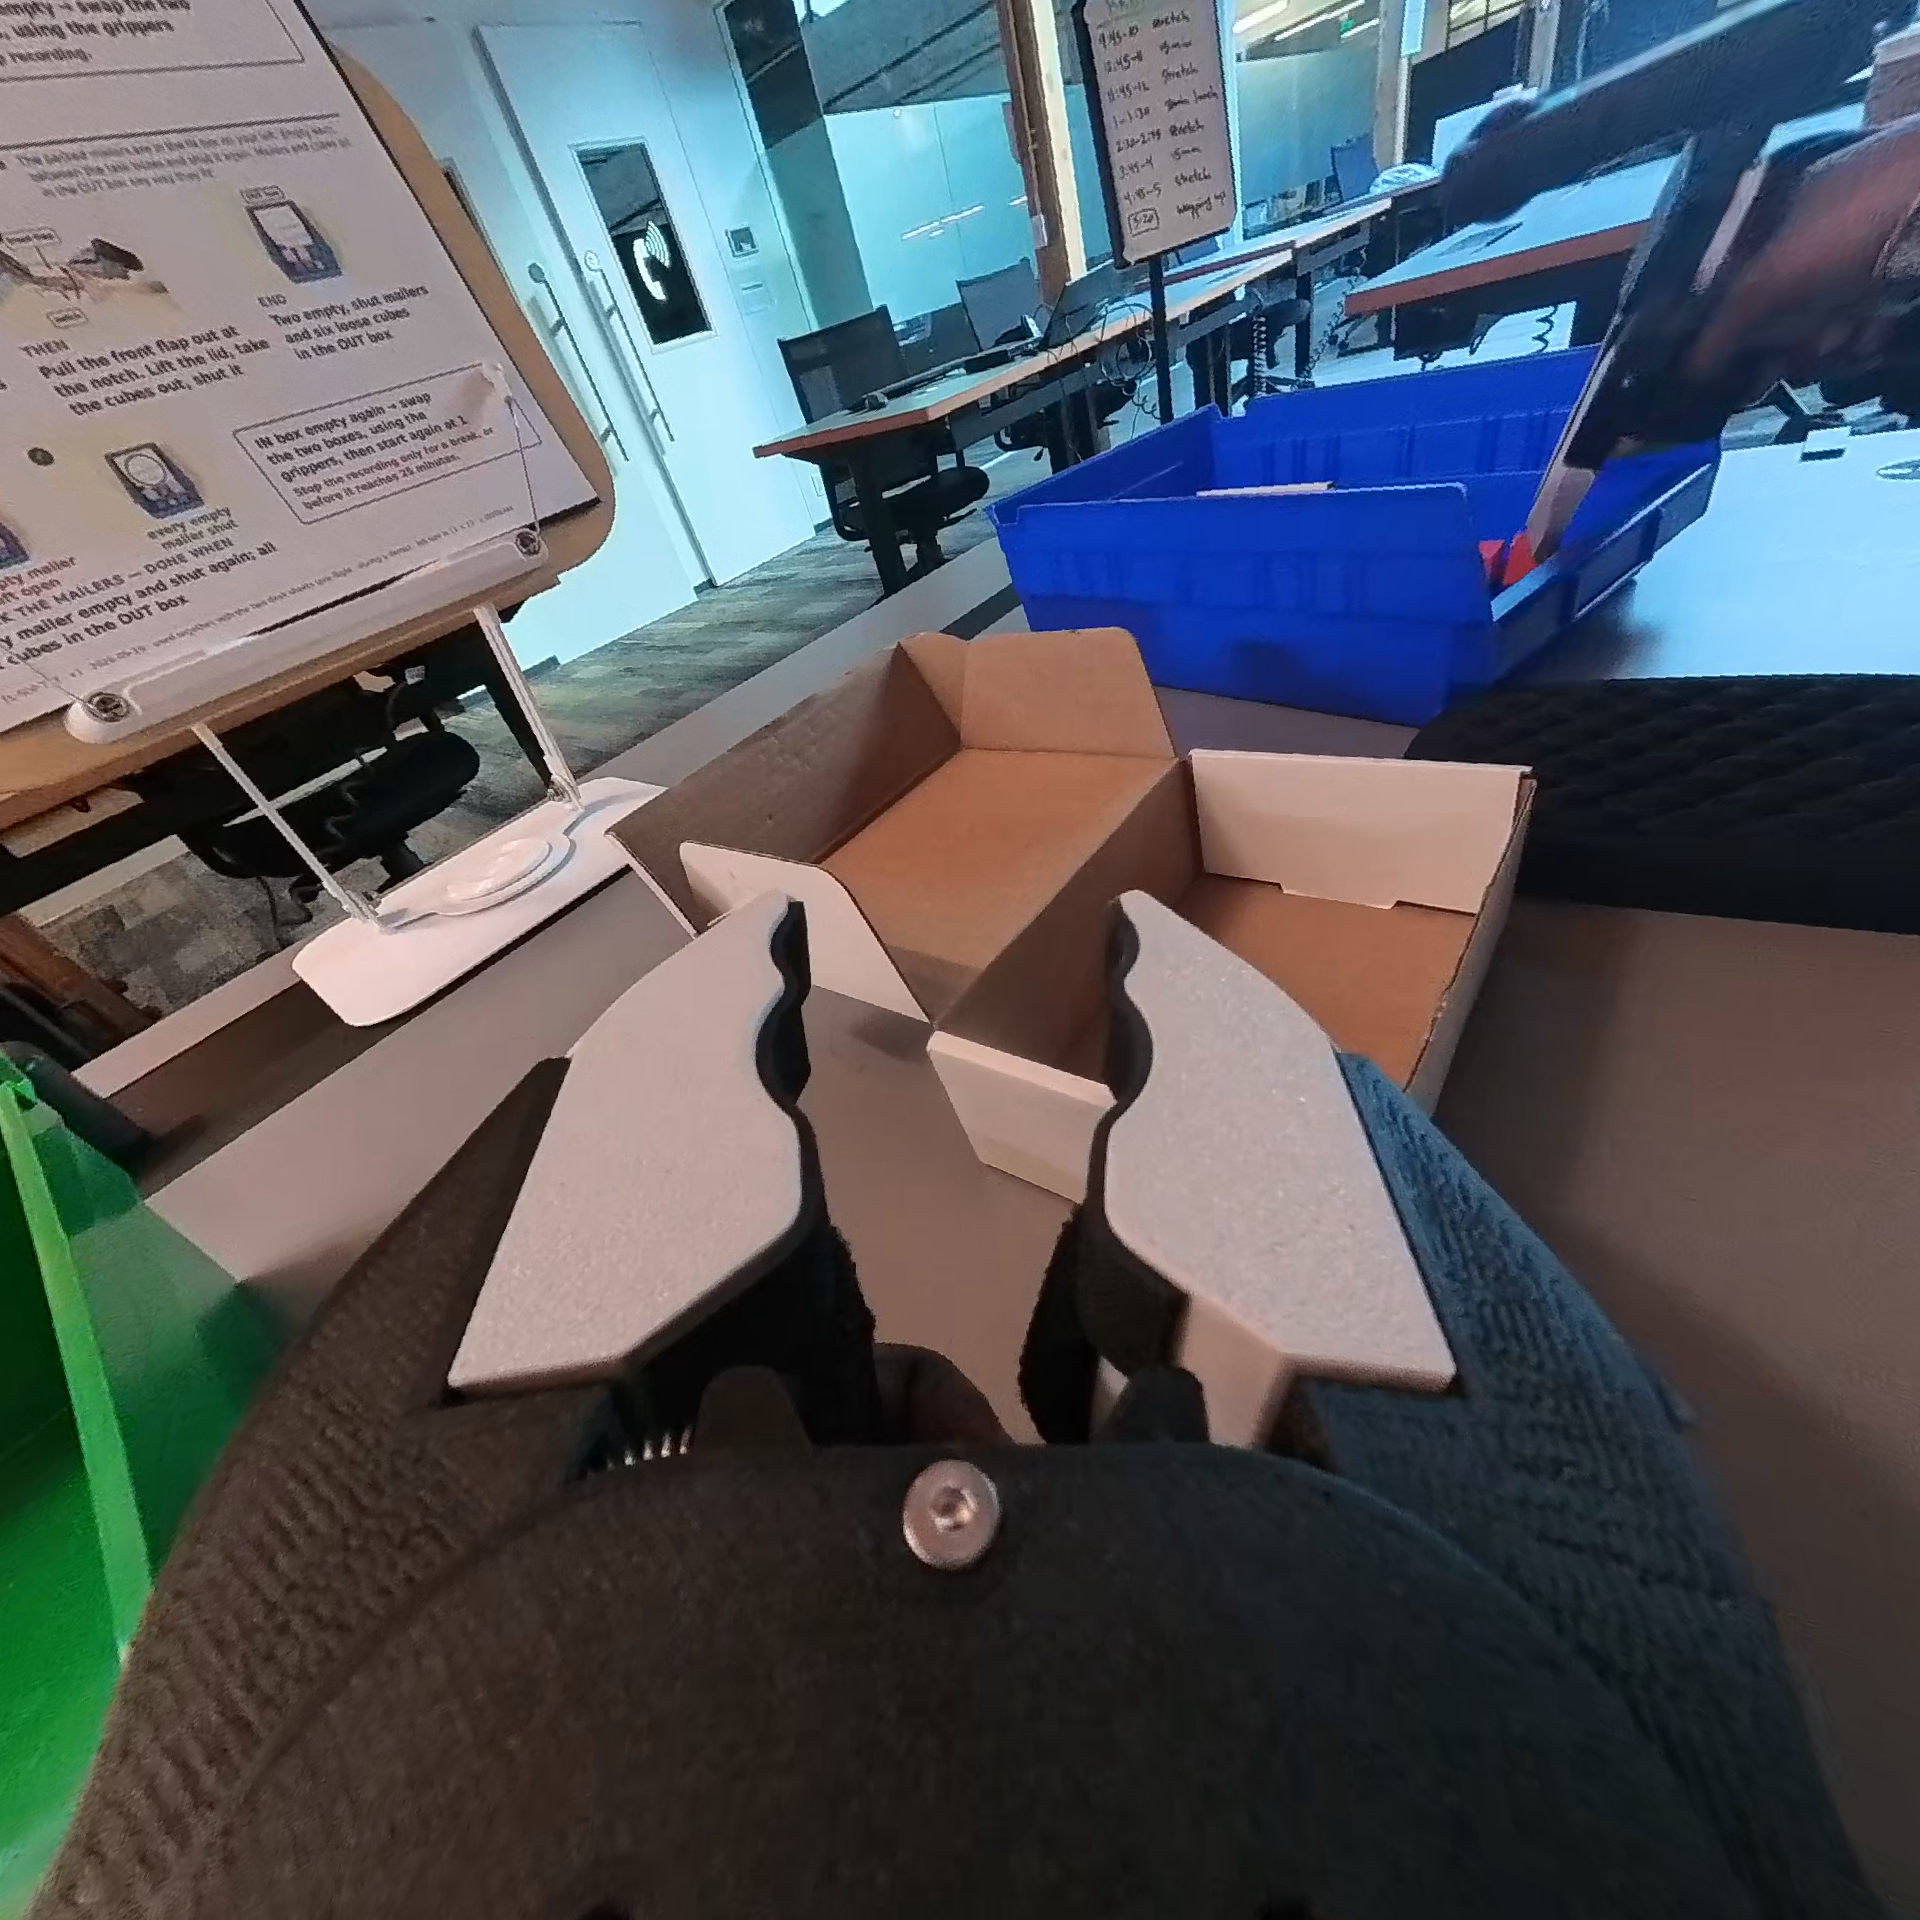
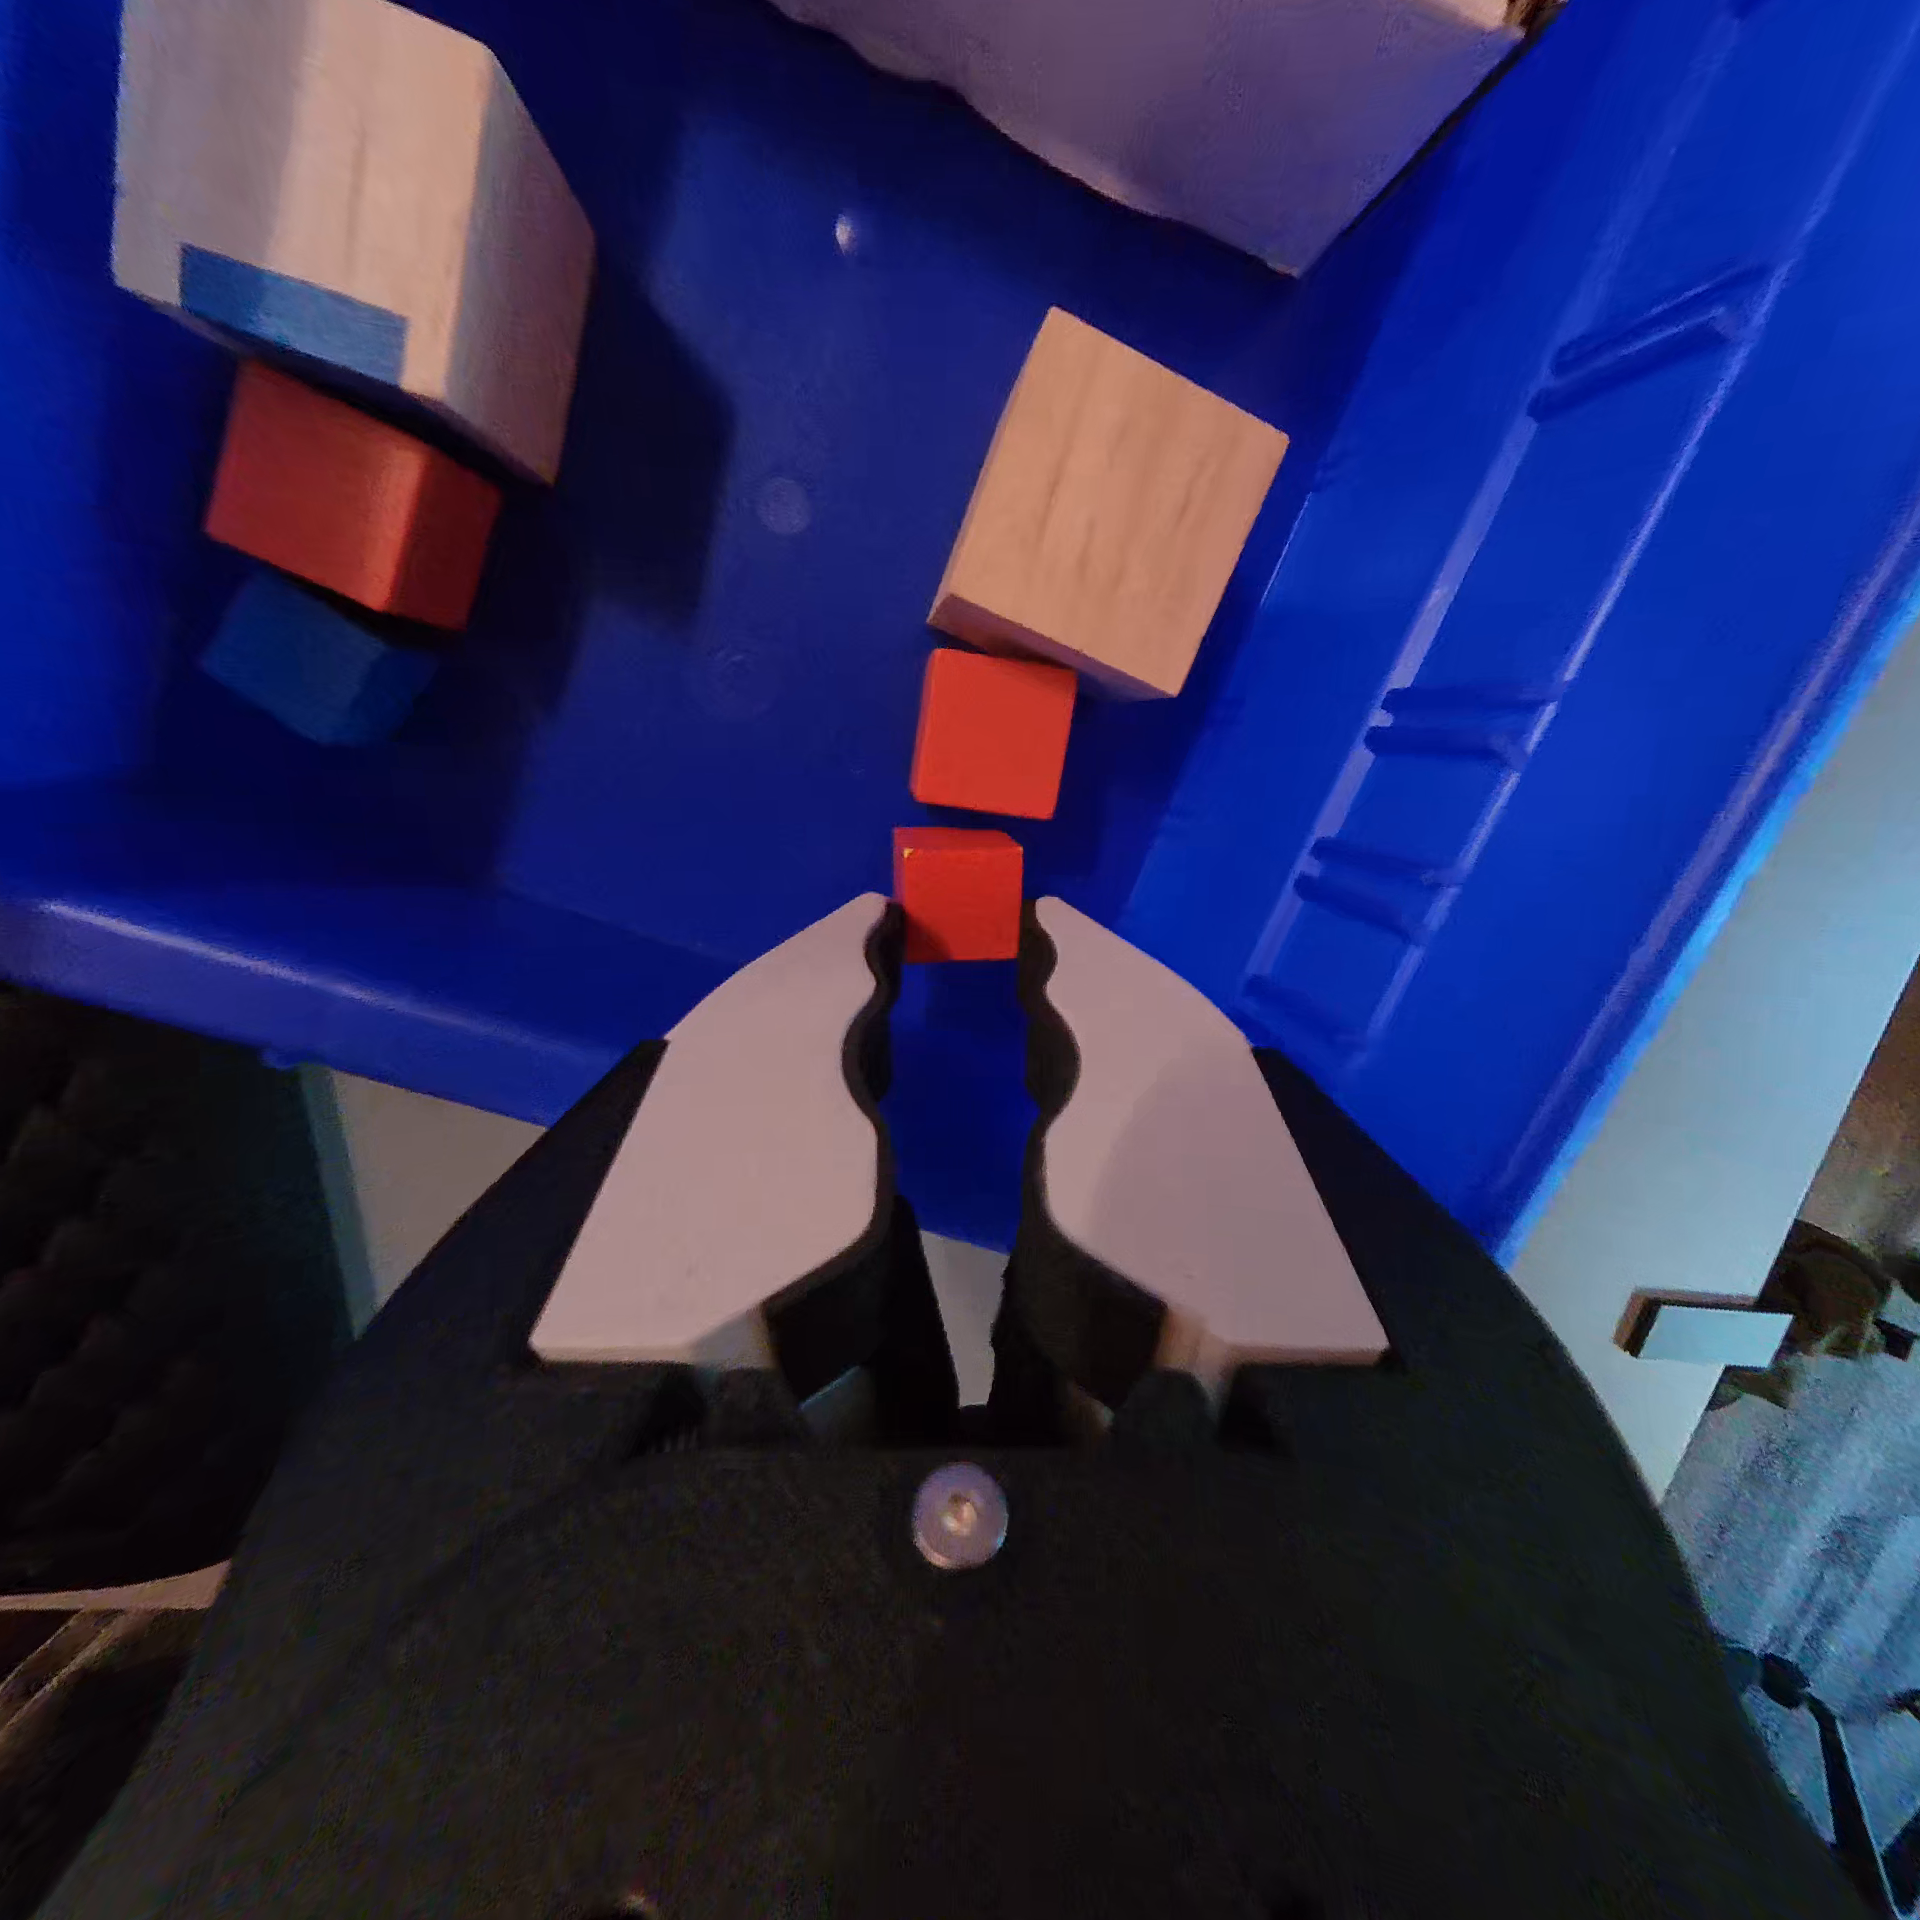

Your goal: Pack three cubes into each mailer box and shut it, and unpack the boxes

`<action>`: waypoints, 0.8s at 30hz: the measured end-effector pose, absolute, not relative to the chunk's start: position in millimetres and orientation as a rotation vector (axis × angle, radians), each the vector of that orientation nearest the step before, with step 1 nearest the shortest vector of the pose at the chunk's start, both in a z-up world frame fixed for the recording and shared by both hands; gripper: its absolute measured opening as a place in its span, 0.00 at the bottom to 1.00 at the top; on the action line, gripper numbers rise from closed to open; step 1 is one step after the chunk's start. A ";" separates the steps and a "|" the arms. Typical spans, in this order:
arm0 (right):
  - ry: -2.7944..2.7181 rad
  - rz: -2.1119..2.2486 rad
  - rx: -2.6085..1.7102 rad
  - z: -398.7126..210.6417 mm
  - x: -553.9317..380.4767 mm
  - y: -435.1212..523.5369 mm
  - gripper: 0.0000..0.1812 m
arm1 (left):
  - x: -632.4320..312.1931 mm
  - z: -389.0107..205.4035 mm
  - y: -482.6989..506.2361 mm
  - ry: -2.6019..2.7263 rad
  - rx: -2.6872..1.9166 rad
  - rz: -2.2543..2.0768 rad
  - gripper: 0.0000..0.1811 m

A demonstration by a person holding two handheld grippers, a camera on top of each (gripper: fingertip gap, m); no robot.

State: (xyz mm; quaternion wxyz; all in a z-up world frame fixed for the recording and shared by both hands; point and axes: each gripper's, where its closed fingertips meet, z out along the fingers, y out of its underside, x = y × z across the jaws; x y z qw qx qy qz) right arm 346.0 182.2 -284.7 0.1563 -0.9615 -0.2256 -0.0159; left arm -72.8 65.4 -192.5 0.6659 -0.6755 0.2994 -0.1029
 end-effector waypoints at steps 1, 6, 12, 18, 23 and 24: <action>-0.648 -0.053 -2.757 -285.8 346.3 182.5 0.12 | -72.9 -192.5 65.3 0.676 -1.525 -0.232 0.30; -0.682 -0.088 -2.790 -291.6 348.2 180.1 0.14 | -73.0 -193.0 65.4 0.676 -1.527 -0.232 0.30; -0.730 0.067 -2.452 -236.0 306.1 187.9 0.23 | -76.4 -193.4 69.5 0.601 -1.574 -0.295 0.30; -0.921 0.735 -1.695 -108.4 147.3 150.4 0.19 | -96.4 -170.9 97.6 0.447 -1.680 -0.274 0.18; -0.999 0.596 -1.654 -123.3 72.0 170.2 0.01 | -121.9 -159.1 143.2 0.375 -1.759 -0.082 0.07; -1.055 0.534 -1.709 -144.3 64.1 178.5 0.00 | -126.0 -166.5 151.1 0.365 -1.789 -0.058 0.07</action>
